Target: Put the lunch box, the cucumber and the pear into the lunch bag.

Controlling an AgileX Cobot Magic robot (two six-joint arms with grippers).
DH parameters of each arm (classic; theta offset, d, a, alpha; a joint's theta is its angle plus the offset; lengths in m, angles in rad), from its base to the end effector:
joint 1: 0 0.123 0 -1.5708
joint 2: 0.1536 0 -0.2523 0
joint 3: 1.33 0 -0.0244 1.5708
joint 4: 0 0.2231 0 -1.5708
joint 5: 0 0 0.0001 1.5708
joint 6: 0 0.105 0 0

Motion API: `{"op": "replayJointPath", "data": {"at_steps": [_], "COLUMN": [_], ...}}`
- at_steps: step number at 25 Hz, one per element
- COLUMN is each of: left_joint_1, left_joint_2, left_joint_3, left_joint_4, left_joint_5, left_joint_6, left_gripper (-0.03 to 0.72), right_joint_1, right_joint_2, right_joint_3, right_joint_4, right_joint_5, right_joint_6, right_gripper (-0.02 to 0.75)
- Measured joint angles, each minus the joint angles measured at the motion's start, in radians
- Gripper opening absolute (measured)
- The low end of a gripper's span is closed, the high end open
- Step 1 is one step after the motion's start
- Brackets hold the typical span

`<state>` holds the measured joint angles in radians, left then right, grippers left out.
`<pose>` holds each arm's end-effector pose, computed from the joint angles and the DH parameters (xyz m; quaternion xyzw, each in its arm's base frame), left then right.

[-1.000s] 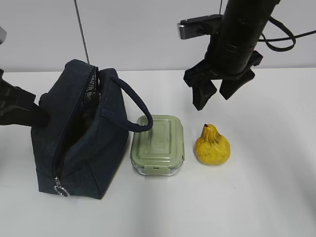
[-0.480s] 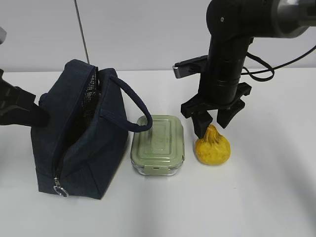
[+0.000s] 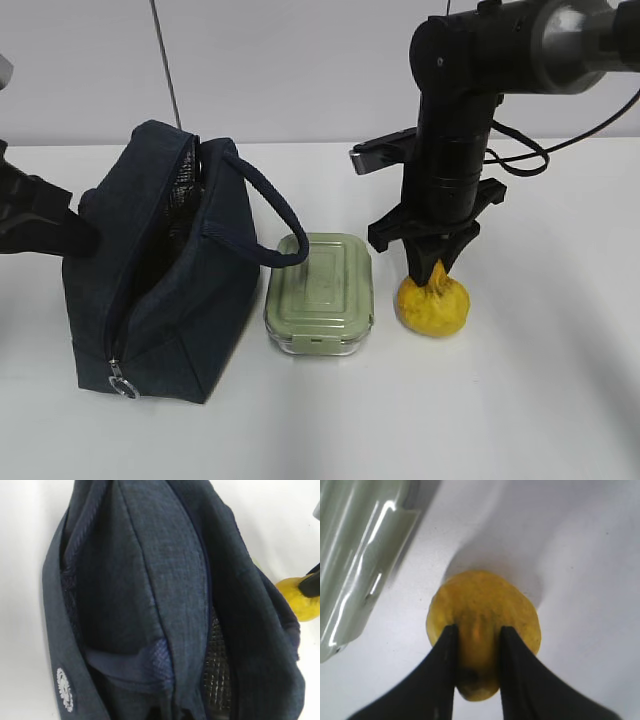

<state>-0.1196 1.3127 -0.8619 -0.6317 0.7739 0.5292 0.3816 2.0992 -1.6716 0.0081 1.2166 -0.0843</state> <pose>0.2330 -0.0717 0.2353 0.1345 0.9342 -0.2128 0.2529 0.3513 0.1418 0.1624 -0.2295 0.9733 0.0048 0.0063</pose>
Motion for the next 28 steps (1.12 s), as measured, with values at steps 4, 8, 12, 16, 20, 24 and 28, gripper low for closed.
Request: {"op": "replayJointPath", "data": {"at_steps": [4, 8, 12, 16, 20, 24, 28], "left_joint_1": [0.0, 0.0, 0.0, 0.0, 0.0, 0.0, 0.0], "left_joint_2": [0.0, 0.0, 0.0, 0.0, 0.0, 0.0, 0.0], "left_joint_3": [0.0, 0.0, 0.0, 0.0, 0.0, 0.0, 0.0], "left_joint_4": [0.001, 0.001, 0.002, 0.002, 0.002, 0.003, 0.004], "left_joint_5": [0.002, 0.002, 0.002, 0.002, 0.002, 0.003, 0.004], "left_joint_6": [0.0, 0.0, 0.0, 0.0, 0.0, 0.0, 0.0], "left_gripper": [0.003, 0.003, 0.003, 0.003, 0.003, 0.003, 0.003], "right_joint_1": [0.0, 0.0, 0.025, 0.106, 0.18, 0.209, 0.212], "right_joint_2": [-0.081, -0.235, -0.317, -0.319, -0.299, -0.246, -0.192], "right_joint_3": [0.0, 0.0, -0.009, -0.019, -0.021, -0.031, -0.038], "right_joint_4": [0.008, 0.131, 0.403, 0.561, 0.641, 0.671, 0.677], "right_joint_5": [-0.02, -0.077, -0.139, -0.225, -0.32, -0.37, -0.378], "right_joint_6": [0.0, -0.061, -0.255, -0.387, -0.476, -0.511, -0.516], "right_gripper": [0.169, 0.167, 0.167, 0.167, 0.166, 0.166, 0.166]}}
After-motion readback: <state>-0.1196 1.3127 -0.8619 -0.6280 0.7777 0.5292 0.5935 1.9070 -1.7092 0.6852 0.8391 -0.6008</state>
